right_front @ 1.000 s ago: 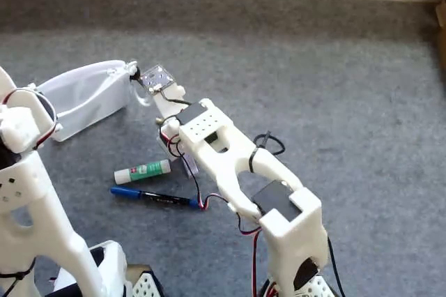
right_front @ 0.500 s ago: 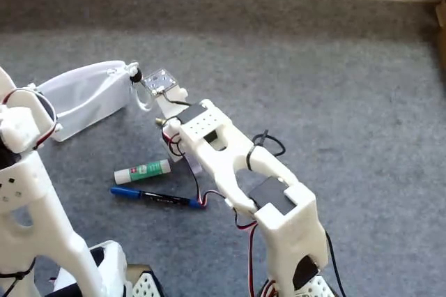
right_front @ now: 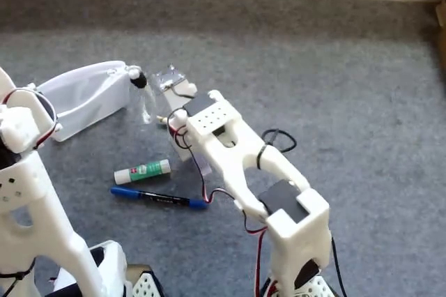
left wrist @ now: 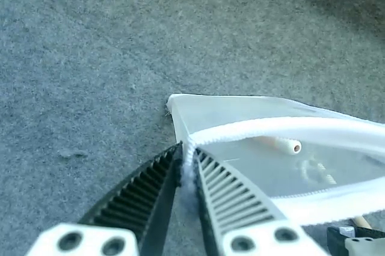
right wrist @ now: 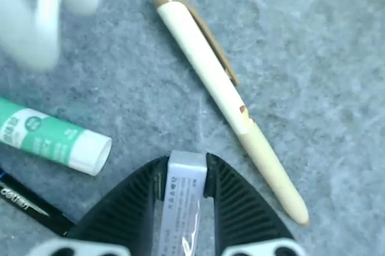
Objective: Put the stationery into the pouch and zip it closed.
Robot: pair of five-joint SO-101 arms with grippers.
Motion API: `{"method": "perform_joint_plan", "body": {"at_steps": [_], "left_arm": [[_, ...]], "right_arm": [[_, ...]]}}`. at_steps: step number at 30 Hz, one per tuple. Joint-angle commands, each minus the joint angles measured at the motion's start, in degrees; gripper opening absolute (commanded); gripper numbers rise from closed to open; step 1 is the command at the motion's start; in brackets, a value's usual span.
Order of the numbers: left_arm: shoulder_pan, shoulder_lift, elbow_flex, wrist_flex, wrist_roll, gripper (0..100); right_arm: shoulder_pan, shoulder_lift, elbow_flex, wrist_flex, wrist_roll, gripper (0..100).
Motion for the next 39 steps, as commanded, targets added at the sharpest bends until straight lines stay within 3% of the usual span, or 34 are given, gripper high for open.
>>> {"method": "perform_joint_plan", "body": {"at_steps": [1,17,31,39], "left_arm": [[3.21,-0.92,-0.13,-0.97,2.2,1],[16.48,-0.92,-0.22,-4.66,6.68,1],[27.47,-0.92,-0.66,-4.13,6.51,1],[27.38,-0.92,-0.48,-4.13,5.63,1]], "right_arm": [[3.21,-10.77,0.22,3.12,0.53,0.5],[13.05,-29.93,6.29,3.38,0.18,0.5],[14.9,-46.55,11.56,2.95,0.0,0.5],[14.73,-47.43,11.03,3.38,-9.05,0.5]]}}
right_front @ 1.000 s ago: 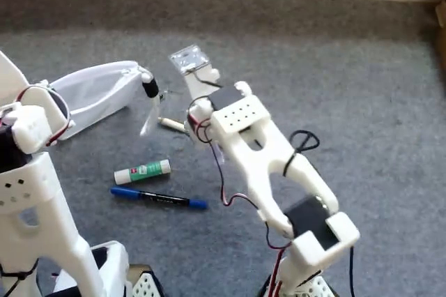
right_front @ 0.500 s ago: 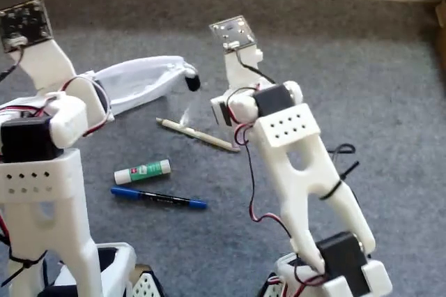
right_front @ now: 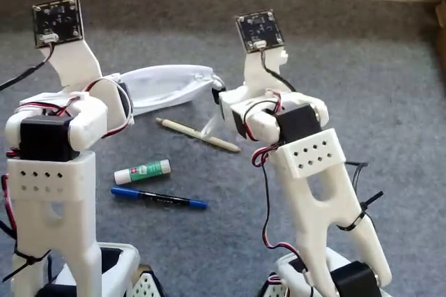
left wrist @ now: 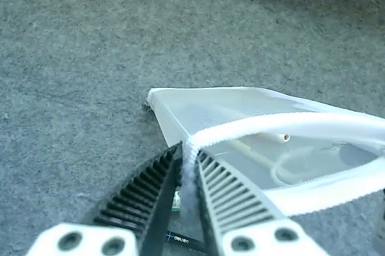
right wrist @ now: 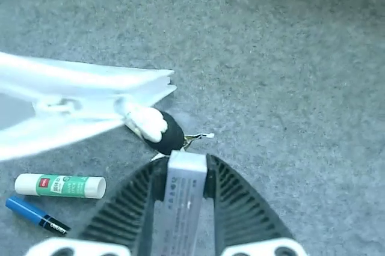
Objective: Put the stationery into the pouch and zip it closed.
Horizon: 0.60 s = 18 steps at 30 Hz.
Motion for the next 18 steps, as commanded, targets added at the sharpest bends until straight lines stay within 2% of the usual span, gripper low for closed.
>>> {"method": "perform_joint_plan", "body": {"at_steps": [1,13,18], "left_arm": [[1.01,-1.1,-0.92,-1.05,-0.88,1],[1.01,-0.84,-0.75,-1.05,-1.05,1],[1.01,-0.84,-0.75,-0.97,-1.05,1]], "right_arm": [[0.57,-2.95,-1.19,0.4,-2.73,0.5],[-11.12,-16.04,-2.24,-11.82,-2.73,0.5],[-12.53,-17.98,-2.24,-16.31,-2.46,0.5]]}}
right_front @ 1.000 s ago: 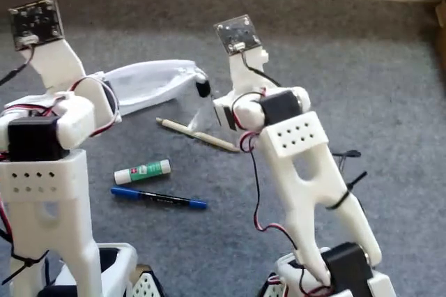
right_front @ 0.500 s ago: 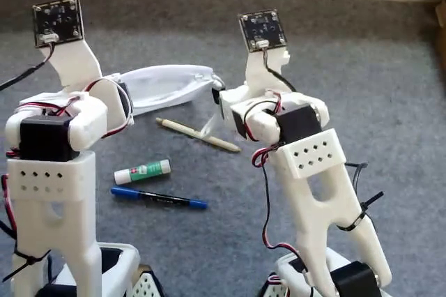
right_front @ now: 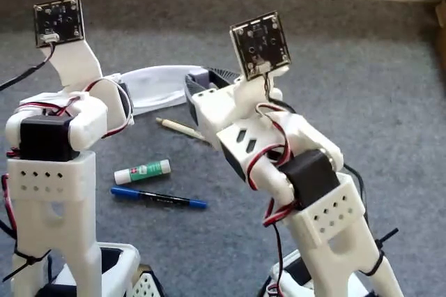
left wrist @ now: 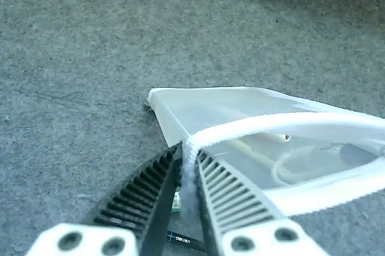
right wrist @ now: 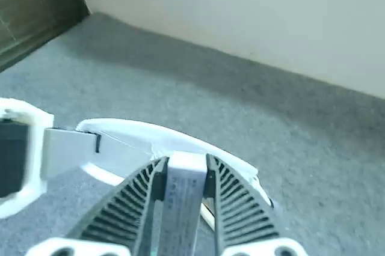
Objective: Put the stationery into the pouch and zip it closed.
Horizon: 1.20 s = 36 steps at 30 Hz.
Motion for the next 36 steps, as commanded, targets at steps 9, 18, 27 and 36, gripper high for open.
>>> {"method": "perform_joint_plan", "body": {"at_steps": [9,18,27,36], "left_arm": [[-0.22,-1.1,-0.75,-0.53,-0.53,1],[-0.22,-1.1,-0.84,-0.53,-0.62,1],[-0.22,-1.1,-0.75,-0.53,-0.62,1],[-0.22,-1.1,-0.75,-0.53,-0.62,1]], "right_arm": [[-1.27,-2.68,-1.71,-16.4,-0.26,0.5],[-2.15,-3.21,20.88,-52.09,-0.18,0.5],[-2.24,-2.77,33.54,-67.3,-0.44,0.5],[-6.46,-2.68,41.89,-76.79,-0.18,0.5]]}}
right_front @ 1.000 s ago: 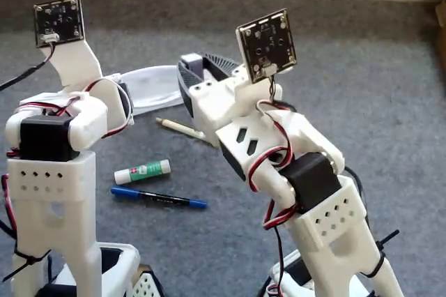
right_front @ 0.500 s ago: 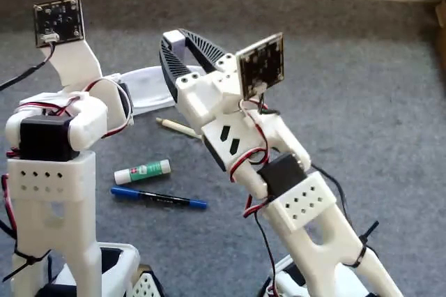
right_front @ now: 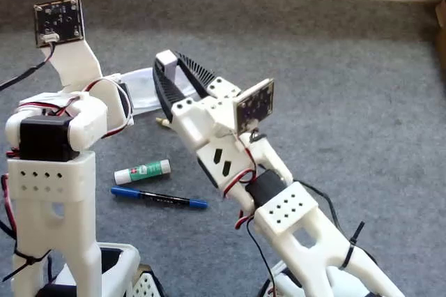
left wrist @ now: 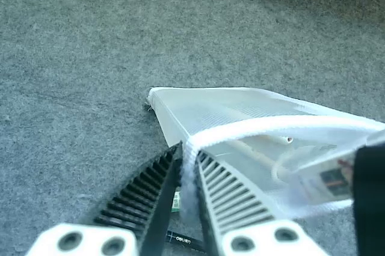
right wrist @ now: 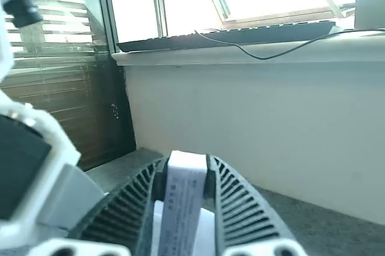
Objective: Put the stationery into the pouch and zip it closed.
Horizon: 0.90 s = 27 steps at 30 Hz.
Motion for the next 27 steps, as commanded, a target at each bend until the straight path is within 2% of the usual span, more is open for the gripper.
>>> {"method": "perform_joint_plan", "body": {"at_steps": [1,15,20,27], "left_arm": [[-0.22,-1.1,-0.75,-0.53,-0.44,1],[-0.22,-1.1,-0.75,-0.79,-0.44,1],[-0.31,-1.01,-0.75,-0.88,-0.44,1],[-0.31,-0.75,-0.75,-1.05,-0.44,1]], "right_arm": [[-2.59,-1.89,1.19,-3.3,-0.18,0.5],[-3.74,-2.59,5.32,-3.12,0.0,1.3],[-3.82,-2.59,5.76,-2.77,5.27,11.3],[-4.18,-2.68,5.76,-2.68,5.45,8.6]]}}
